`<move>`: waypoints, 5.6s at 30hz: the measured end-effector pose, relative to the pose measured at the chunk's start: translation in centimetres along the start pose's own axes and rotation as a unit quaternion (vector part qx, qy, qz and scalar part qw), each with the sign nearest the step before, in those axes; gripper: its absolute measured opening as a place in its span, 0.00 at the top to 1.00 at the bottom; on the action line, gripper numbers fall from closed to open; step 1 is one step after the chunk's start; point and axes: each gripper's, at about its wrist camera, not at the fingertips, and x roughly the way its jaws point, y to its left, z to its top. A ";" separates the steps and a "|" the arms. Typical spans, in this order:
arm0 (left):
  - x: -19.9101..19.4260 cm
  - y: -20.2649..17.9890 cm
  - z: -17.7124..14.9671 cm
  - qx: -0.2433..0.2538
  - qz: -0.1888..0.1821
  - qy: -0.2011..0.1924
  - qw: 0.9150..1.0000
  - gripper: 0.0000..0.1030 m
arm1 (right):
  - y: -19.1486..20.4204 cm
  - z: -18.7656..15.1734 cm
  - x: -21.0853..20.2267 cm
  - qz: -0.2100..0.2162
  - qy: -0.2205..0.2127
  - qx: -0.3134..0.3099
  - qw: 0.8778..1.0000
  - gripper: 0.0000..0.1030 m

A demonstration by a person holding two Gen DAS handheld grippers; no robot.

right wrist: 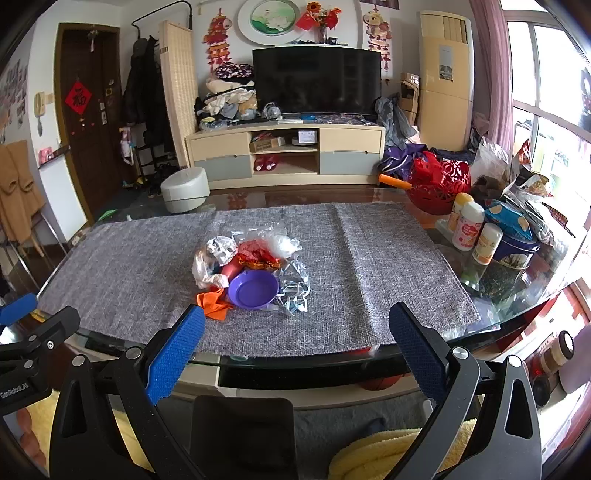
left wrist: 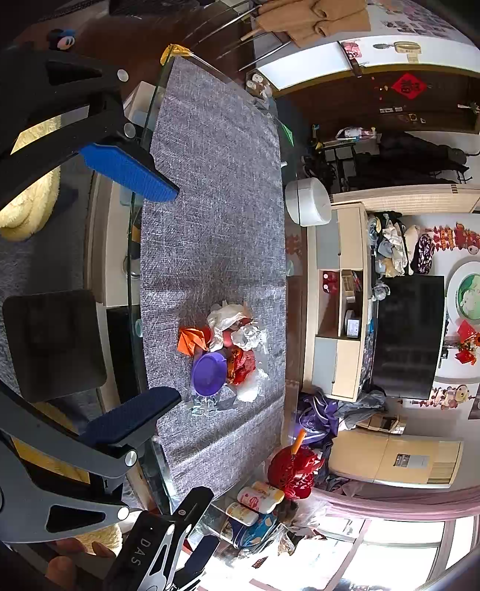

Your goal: Collect trash

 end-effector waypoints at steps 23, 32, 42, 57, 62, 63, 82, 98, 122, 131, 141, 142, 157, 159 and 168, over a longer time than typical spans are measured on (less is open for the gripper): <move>0.0 -0.1 0.0 0.000 0.000 0.001 1.000 0.08 | 0.1 0.0 0.1 0.002 0.002 0.003 1.000 0.03; 0.6 -0.2 0.0 0.002 -0.002 0.008 1.000 0.08 | -0.3 -0.1 0.8 0.006 0.011 0.010 1.000 0.03; 3.7 -0.6 -0.5 0.010 -0.013 0.035 0.999 0.08 | -1.6 -0.5 3.2 0.014 0.031 0.029 0.999 0.03; 12.4 -0.6 -1.2 0.019 -0.050 0.109 0.993 0.17 | -2.9 -2.0 11.9 0.066 0.119 0.060 0.989 0.30; 15.1 -1.0 -1.2 0.018 -0.078 0.129 0.988 0.26 | -2.8 -1.9 14.4 0.078 0.136 0.057 0.986 0.30; 15.8 -1.3 -1.1 0.022 -0.084 0.133 0.987 0.28 | -2.9 -1.8 15.0 0.077 0.140 0.059 0.985 0.30; 23.9 -4.3 -0.5 0.035 -0.140 0.179 0.973 0.72 | -2.5 -1.6 21.3 0.095 0.178 0.035 0.979 0.72; 20.4 -3.8 -0.7 0.038 -0.134 0.155 0.978 0.93 | -2.6 -1.4 17.7 0.090 0.150 0.027 0.984 0.85; 11.0 -3.3 -12.1 0.029 -0.150 0.204 0.967 0.92 | 0.1 -12.4 10.4 0.129 0.227 0.012 0.965 0.85; 12.7 -3.5 -17.6 0.021 -0.158 0.271 0.949 0.92 | 1.3 -16.7 12.9 0.149 0.287 0.024 0.946 0.85; 14.0 -3.7 -19.5 0.016 -0.161 0.300 0.940 0.79 | 1.5 -17.3 13.3 0.154 0.301 0.031 0.941 0.64; 14.0 -3.8 -19.5 0.016 -0.162 0.300 0.940 0.77 | 1.6 -17.3 13.4 0.153 0.300 0.031 0.941 0.58; 13.3 -2.5 -16.6 0.009 -0.141 0.262 0.955 0.25 | -1.2 -13.4 11.5 0.075 0.216 0.059 0.972 0.09; 13.3 -2.2 -15.7 0.005 -0.137 0.253 0.958 0.17 | -1.4 -12.7 11.5 0.068 0.207 0.060 0.974 0.08; 13.1 -0.9 -11.5 -0.006 -0.112 0.209 0.971 0.08 | -2.3 -7.4 10.0 0.024 0.132 0.060 0.989 0.04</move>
